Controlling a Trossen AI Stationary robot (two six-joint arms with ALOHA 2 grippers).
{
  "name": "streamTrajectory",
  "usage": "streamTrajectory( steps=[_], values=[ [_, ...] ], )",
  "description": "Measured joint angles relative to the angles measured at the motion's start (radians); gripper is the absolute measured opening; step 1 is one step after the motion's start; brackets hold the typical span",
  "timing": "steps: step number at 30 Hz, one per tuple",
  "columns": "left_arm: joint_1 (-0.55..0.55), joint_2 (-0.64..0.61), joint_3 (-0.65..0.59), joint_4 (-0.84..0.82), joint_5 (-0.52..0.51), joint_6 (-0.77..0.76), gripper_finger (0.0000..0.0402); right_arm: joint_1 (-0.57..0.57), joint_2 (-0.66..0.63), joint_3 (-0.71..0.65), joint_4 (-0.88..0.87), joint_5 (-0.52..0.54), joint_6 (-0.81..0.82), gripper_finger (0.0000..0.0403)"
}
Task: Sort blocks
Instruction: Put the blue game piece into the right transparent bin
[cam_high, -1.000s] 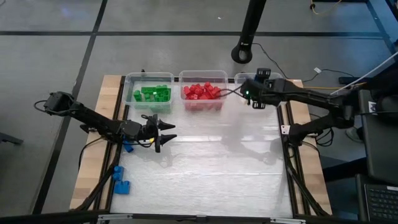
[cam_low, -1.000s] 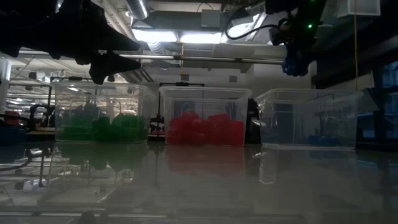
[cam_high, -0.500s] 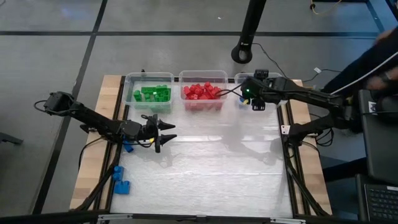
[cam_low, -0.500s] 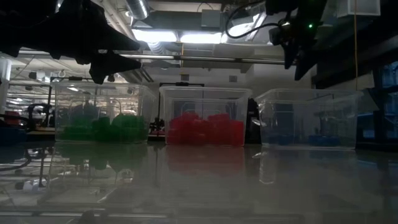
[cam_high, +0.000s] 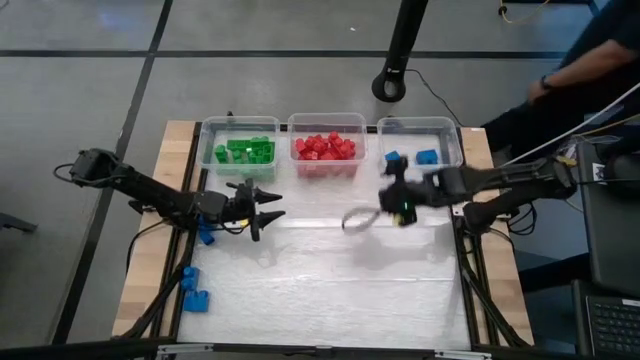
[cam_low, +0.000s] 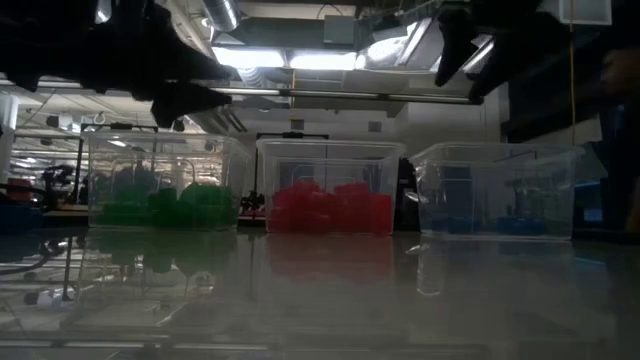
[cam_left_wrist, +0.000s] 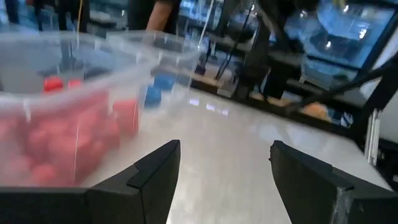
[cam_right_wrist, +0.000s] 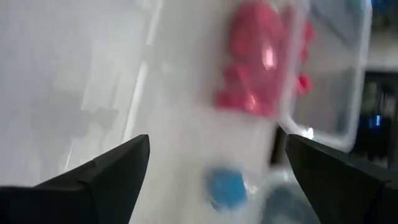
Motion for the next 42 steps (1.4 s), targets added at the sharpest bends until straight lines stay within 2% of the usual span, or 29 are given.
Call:
streamTrajectory(
  steps=[3, 5, 7, 9, 15, 20, 23, 26, 30, 33, 37, 42],
  values=[
    [0.017, 0.000, 0.039, 0.007, 0.020, 0.080, 0.0235, 0.103, 0.000, -0.092, 0.150, 0.001, 0.001, 0.0376],
    [0.020, 0.004, 0.096, -0.063, 0.022, 0.161, 0.0235, 0.158, 0.000, -0.168, 0.290, 0.001, 0.002, 0.0376],
    [0.019, 0.014, 0.187, -0.233, 0.018, 0.220, 0.0235, 0.202, 0.000, -0.250, 0.445, 0.001, 0.001, 0.0376],
    [0.019, 0.036, 0.306, -0.473, -0.003, 0.226, 0.0235, 0.238, 0.000, -0.334, 0.607, 0.001, 0.001, 0.0376],
    [-0.003, 0.141, 0.624, -1.151, -0.031, -0.023, 0.0235, 0.320, 0.013, -0.602, 1.091, 0.001, 0.004, 0.0376],
    [-0.017, 0.204, 0.728, -1.576, -0.027, -0.346, 0.0235, 0.361, 0.041, -0.736, 1.362, 0.010, 0.004, 0.0376],
    [-0.022, 0.223, 0.728, -1.732, 0.016, -0.487, 0.0235, 0.362, 0.064, -0.766, 1.425, 0.028, 0.003, 0.0376],
    [-0.015, 0.248, 0.728, -1.861, 0.075, -0.557, 0.0235, 0.359, 0.100, -0.772, 1.448, 0.062, -0.001, 0.0376],
    [0.013, 0.301, 0.713, -1.932, 0.117, -0.577, 0.0235, 0.359, 0.175, -0.773, 1.459, 0.113, -0.003, 0.0376],
    [0.049, 0.360, 0.690, -1.968, 0.196, -0.571, 0.0226, 0.359, 0.227, -0.770, 1.487, 0.114, -0.003, 0.0376],
    [0.085, 0.453, 0.683, -2.094, 0.252, -0.527, 0.0184, 0.359, 0.256, -0.770, 1.533, 0.114, -0.008, 0.0376],
    [0.118, 0.539, 0.682, -2.166, 0.291, -0.440, 0.0103, 0.359, 0.258, -0.769, 1.540, 0.116, -0.016, 0.0376]
  ],
)
